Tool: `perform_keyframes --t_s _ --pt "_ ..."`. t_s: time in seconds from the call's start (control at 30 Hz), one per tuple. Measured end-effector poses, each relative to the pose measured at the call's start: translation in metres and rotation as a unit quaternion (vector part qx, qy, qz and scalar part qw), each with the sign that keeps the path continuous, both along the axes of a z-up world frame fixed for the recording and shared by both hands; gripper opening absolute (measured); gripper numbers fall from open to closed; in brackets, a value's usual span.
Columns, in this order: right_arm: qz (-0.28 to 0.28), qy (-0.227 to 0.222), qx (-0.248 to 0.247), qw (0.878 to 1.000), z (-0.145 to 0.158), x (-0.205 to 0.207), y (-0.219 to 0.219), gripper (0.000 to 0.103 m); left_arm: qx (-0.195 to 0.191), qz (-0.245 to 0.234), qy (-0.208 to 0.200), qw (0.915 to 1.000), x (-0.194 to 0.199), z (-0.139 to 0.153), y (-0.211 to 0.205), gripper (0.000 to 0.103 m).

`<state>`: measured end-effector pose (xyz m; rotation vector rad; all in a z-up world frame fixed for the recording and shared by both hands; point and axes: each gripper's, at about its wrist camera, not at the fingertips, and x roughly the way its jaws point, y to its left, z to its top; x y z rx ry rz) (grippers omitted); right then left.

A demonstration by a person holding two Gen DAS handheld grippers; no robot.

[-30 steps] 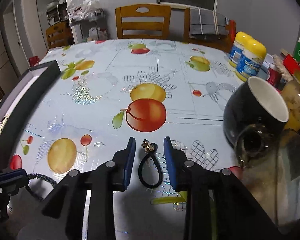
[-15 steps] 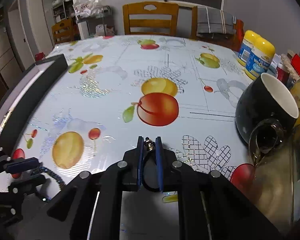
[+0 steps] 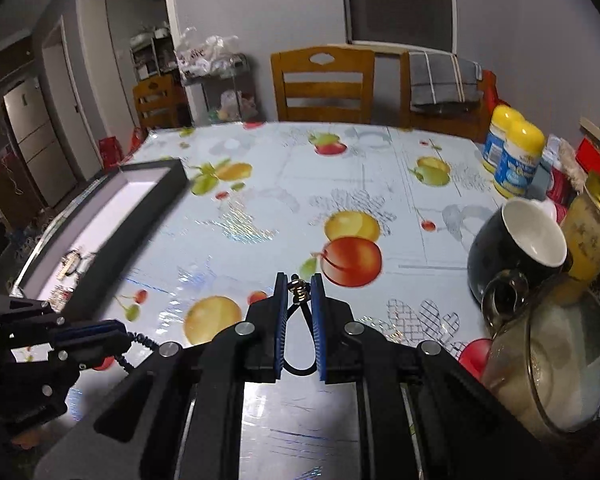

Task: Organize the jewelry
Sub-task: 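Carry the bracelet and keychain into the white box with both grippers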

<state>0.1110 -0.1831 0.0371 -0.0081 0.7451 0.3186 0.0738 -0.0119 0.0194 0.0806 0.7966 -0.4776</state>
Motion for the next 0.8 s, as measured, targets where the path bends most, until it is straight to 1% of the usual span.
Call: perform_keyframes --t_s 0.17,0.47,0.63,0.8 --pt "0.019 -0.014 0.001 1.000 0.016 -0.006 0.016 0.011 -0.016 0.004 -0.024 0.9996 -0.005 0.027 0.011 0.007" --pt "0.067 -0.033 0.010 0.997 0.036 -0.015 0.066 0.011 -0.014 0.042 -0.059 0.9973 -0.008 0.056 0.049 0.007" --pt "0.096 -0.039 0.013 0.994 0.044 -0.019 0.098 0.011 -0.010 0.070 -0.070 0.9950 -0.008 0.064 0.075 0.007" --pt "0.127 -0.041 0.022 0.991 0.049 -0.022 0.132 0.012 -0.004 0.095 -0.074 0.9927 -0.007 0.065 0.101 0.007"
